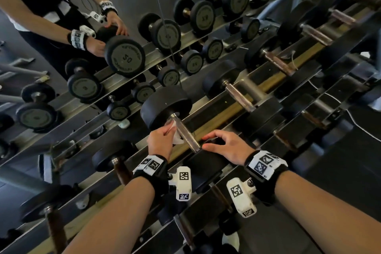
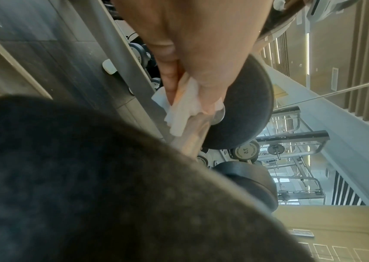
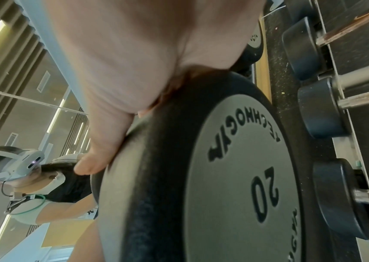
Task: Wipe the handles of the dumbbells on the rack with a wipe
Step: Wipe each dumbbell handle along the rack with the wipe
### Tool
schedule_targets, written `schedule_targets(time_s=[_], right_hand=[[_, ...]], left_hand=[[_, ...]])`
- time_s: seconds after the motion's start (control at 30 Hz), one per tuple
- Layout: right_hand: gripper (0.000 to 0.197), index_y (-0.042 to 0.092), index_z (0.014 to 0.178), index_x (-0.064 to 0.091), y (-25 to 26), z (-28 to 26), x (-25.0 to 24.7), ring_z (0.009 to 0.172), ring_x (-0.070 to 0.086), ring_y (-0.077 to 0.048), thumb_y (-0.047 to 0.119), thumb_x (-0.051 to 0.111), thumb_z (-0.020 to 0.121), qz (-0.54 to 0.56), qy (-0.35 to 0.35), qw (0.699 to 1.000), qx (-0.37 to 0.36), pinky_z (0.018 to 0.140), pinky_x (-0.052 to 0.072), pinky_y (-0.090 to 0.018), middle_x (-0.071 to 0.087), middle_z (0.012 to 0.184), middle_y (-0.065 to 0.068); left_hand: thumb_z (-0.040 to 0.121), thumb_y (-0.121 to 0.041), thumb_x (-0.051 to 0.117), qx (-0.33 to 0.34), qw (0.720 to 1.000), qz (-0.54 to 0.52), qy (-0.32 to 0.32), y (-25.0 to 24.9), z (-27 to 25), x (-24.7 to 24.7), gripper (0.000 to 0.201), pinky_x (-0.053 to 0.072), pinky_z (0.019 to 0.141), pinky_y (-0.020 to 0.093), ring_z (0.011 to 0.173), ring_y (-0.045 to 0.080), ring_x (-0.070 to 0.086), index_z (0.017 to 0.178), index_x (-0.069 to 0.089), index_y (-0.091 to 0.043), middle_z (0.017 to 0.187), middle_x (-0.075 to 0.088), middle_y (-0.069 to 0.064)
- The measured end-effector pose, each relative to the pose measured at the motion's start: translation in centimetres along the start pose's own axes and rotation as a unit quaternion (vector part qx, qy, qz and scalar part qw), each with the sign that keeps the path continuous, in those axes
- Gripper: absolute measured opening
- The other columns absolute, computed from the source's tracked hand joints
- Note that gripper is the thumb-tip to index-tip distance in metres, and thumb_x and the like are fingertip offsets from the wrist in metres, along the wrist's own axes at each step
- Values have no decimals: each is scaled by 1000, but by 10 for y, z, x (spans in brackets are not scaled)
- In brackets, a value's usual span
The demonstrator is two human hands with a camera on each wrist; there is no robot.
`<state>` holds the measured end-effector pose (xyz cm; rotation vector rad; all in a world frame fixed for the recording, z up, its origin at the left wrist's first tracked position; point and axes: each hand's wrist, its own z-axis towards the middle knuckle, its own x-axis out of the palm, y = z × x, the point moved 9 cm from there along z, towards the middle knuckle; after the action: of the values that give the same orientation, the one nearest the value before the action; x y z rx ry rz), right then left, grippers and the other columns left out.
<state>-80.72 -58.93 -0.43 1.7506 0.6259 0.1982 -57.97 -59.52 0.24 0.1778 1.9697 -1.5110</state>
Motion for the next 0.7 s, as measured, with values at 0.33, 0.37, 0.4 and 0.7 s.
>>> schedule_targets(time_s=[0.33,0.37,0.4,0.7], right_hand=[[39,33,110,69,-6,-2,-1,95,71,-15,49,79,76,41,-26,999,14,90,57,-40,74,103,3],[40,34,110,69,-6,-3,-1,99,69,-15,53,78,75,28,-34,999,10,96,54,-43,73,104,5],[42,36,108,69,-5,-3,-2,102,67,-15,56,77,73,18,-40,999,7,99,52,-45,72,104,7],[32,29,110,70,0,-7,0,98,70,-19,39,77,81,50,-43,998,10,93,56,-47,73,105,0]], left_hand=[[90,-39,67,10,997,-59,39,6,9,6,23,39,71,-4,92,-19,58,102,65,-58,86,65,-40],[88,-39,70,8,998,-62,31,6,9,5,24,39,75,-3,93,-18,59,98,65,-60,85,65,-41],[86,-38,72,7,997,-69,27,6,9,7,22,42,83,2,96,-14,60,96,67,-57,87,66,-38],[90,-24,69,59,978,23,198,14,-36,32,33,50,82,10,89,-9,66,90,69,-57,90,73,-21]])
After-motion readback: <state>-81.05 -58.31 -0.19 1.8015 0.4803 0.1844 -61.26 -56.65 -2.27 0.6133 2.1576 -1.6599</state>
